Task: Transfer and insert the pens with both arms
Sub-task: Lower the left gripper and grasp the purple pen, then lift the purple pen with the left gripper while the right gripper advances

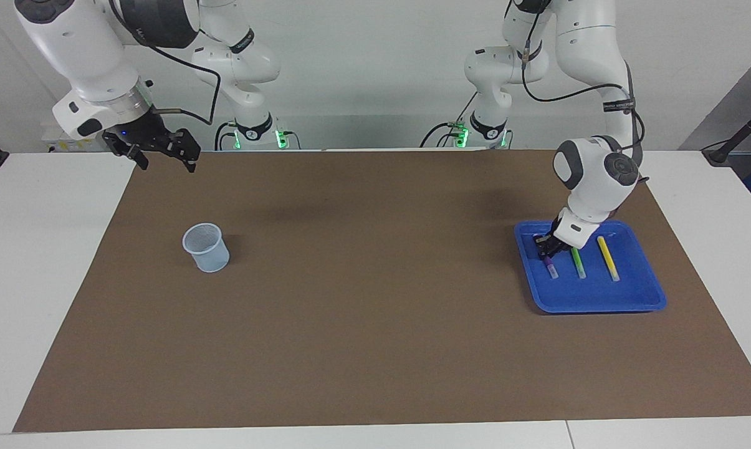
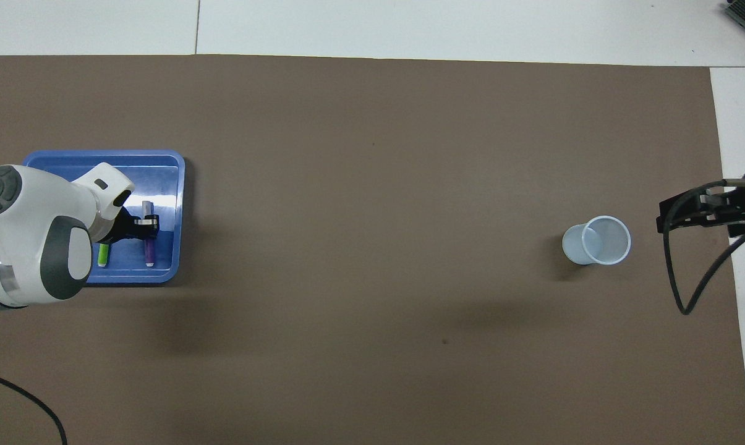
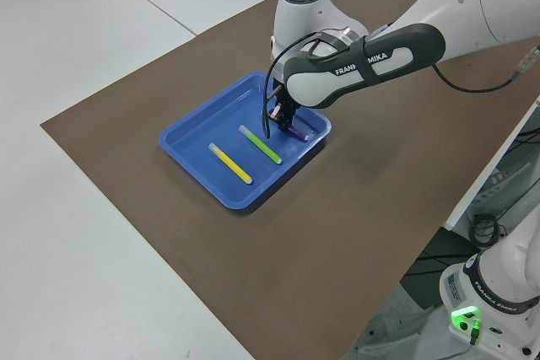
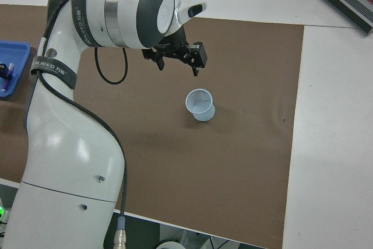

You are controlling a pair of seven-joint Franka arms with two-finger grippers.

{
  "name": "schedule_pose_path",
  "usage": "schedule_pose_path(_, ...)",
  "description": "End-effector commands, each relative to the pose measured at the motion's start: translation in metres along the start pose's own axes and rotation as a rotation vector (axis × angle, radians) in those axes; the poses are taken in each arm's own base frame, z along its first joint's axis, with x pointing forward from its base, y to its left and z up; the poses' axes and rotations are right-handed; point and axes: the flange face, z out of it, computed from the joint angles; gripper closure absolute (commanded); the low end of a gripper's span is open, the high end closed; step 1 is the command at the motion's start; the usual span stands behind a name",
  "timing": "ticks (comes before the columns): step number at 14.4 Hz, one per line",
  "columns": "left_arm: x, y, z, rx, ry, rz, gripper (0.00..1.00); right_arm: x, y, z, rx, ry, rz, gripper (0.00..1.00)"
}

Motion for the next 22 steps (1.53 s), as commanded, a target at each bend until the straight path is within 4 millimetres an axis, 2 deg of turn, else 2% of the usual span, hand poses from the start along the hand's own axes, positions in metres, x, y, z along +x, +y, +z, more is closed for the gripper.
schedule_pose_path(1, 0.004, 0.007, -0.005, -0.010, 0.014, -0.033, 1.00, 0.001, -0.001, -0.001, 0.006, 0.003, 0.010, 0.00)
schedule_pose_path(8, 0.012, 0.008, -0.033, -0.014, 0.004, -0.078, 1.00, 0.001, -0.001, -0.001, 0.006, 0.003, 0.010, 0.00)
schedule_pose_path(17, 0.035, 0.024, -0.131, -0.042, 0.048, -0.436, 1.00, 0.001, -0.001, -0.001, 0.006, 0.003, 0.010, 0.00)
schedule_pose_path(19, 0.035, 0.028, -0.150, -0.053, 0.064, -0.533, 1.00, 0.001, -0.001, -0.001, 0.006, 0.003, 0.010, 0.00)
schedule_pose_path(22, 0.035, 0.039, -0.168, -0.074, 0.091, -0.683, 1.00, 0.001, 0.001, -0.001, 0.007, 0.004, 0.016, 0.00)
